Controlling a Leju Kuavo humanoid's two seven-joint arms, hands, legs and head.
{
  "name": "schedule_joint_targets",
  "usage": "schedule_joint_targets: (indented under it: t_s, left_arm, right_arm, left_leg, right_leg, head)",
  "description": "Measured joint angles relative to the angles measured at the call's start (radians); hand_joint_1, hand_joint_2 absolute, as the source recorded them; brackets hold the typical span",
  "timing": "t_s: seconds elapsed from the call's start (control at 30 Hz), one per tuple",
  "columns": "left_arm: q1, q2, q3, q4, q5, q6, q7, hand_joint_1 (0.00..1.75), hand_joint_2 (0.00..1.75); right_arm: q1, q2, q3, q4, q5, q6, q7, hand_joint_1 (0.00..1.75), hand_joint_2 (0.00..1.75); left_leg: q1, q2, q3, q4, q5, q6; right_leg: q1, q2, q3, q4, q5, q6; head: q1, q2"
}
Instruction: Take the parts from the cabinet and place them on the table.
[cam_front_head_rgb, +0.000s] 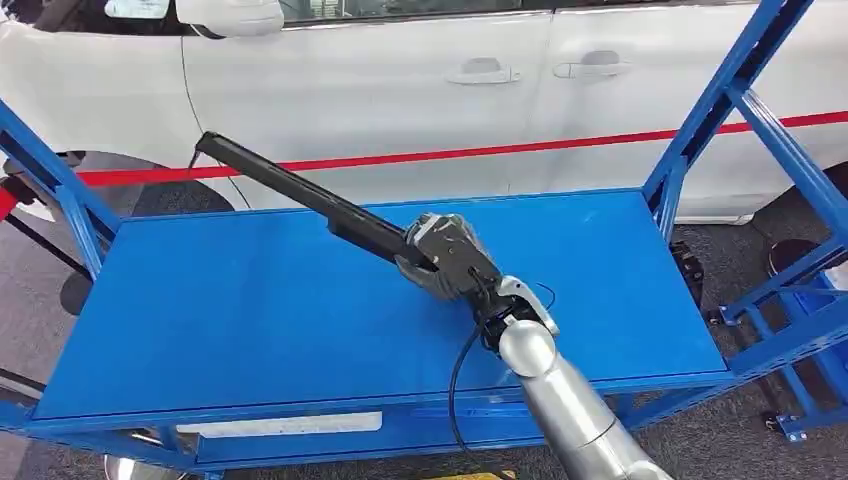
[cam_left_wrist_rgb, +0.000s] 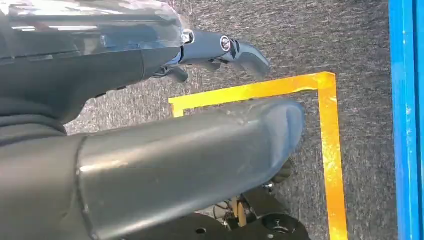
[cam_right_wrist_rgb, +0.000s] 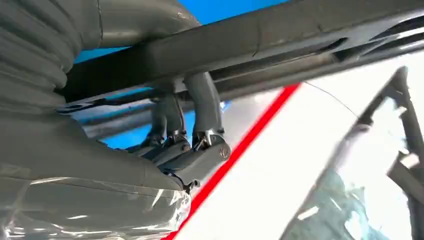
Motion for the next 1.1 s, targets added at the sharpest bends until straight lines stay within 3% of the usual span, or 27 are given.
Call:
schedule_joint_targets:
  t_s: [0.33, 0.67, 0.87, 1.0, 1.1]
  left_arm:
    - [0.011, 0.000, -0.011, 0.000, 0.005, 0.008, -0.022, 0.00, 0.00]
    - [0.009, 0.000, -0.018, 0.000, 0.006, 0.008, -0.020, 0.00, 0.00]
    - [0.010, 0.000, -0.016, 0.000, 0.008, -0.008, -0.113, 0.00, 0.00]
    - [0.008, -0.001, -0.001, 0.000, 0.009, -0.076, -0.238, 0.00, 0.00]
    - [0.007, -0.001, 0.011, 0.000, 0.009, -0.087, -0.262, 0.00, 0.00]
  right_arm:
    - [0.017, -0.026, -0.105, -0.163, -0.116, -0.053, -0.043, 1.75, 1.75]
    - [0.051, -0.039, -0.125, -0.223, -0.132, -0.068, -0.040, 1.75, 1.75]
    - [0.091, -0.045, -0.149, -0.265, -0.189, -0.098, -0.105, 1.75, 1.75]
    - [0.127, -0.052, -0.162, -0.319, -0.213, -0.115, -0.146, 1.75, 1.75]
    - [0.149, -0.059, -0.170, -0.342, -0.214, -0.118, -0.155, 1.75, 1.75]
  left_leg:
    - [0.000, 0.000, -0.002, 0.000, 0.000, 0.000]
    - [0.000, 0.000, -0.004, 0.000, 0.000, 0.000]
    - [0.000, -0.001, -0.005, 0.000, 0.000, 0.000]
    - [0.000, -0.001, -0.006, 0.000, 0.000, 0.000]
    - [0.000, 0.000, -0.006, 0.000, -0.001, 0.001]
  right_leg:
    - [0.000, -0.001, -0.002, 0.000, 0.000, 0.000]
    - [0.000, -0.001, -0.004, 0.000, 0.000, 0.000]
    - [0.000, -0.001, -0.005, 0.000, 0.000, 0.000]
    - [0.000, -0.001, -0.005, 0.000, 0.000, 0.000]
    - [0.000, 0.000, -0.006, 0.000, 0.000, 0.000]
  head:
    - [0.000, 0.000]
    - [0.000, 0.000]
    - [0.000, 0.000]
    - [0.000, 0.000]
    - [0.000, 0.000]
